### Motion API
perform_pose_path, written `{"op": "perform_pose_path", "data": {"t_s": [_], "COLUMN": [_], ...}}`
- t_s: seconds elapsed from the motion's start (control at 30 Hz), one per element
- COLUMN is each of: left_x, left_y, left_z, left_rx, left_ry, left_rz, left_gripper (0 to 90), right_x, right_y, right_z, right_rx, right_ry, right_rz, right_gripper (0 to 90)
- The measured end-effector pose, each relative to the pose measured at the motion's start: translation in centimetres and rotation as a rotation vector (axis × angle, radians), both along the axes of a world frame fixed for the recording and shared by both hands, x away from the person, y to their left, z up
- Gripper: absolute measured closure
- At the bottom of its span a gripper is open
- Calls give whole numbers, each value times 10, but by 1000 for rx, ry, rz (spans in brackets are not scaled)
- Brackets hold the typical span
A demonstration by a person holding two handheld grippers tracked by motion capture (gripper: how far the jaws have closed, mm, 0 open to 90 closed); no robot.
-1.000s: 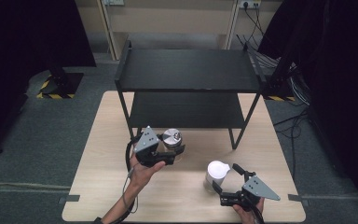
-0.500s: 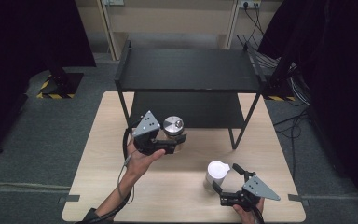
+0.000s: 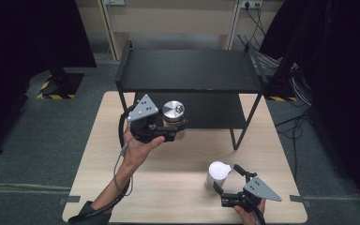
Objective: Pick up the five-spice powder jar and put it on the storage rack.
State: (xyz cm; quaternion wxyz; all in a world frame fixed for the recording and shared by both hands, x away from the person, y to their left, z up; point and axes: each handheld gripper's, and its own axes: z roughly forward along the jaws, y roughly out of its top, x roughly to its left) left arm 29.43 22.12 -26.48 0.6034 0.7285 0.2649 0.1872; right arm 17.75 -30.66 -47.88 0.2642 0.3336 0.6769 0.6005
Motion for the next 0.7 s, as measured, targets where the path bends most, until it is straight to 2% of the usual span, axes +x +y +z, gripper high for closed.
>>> {"op": "perform_pose_path", "data": {"t_s": [0.2, 0.3, 0.7], "left_x": [1, 2, 14], "left_y": [-1, -1, -5], "left_z": [20, 29, 67], "left_rx": [-15, -18, -14], "left_ry": [-22, -20, 11], "left_rz": [6, 12, 31], "left_gripper": [305, 304, 305], "right_x": [0, 0, 0], "right_y": [0, 0, 0], "right_z": [0, 0, 0], "right_rx": [-1, -1, 0], "right_ry": [-1, -1, -2], "right_rz": [0, 1, 1], "right_gripper": [5, 5, 5]}}
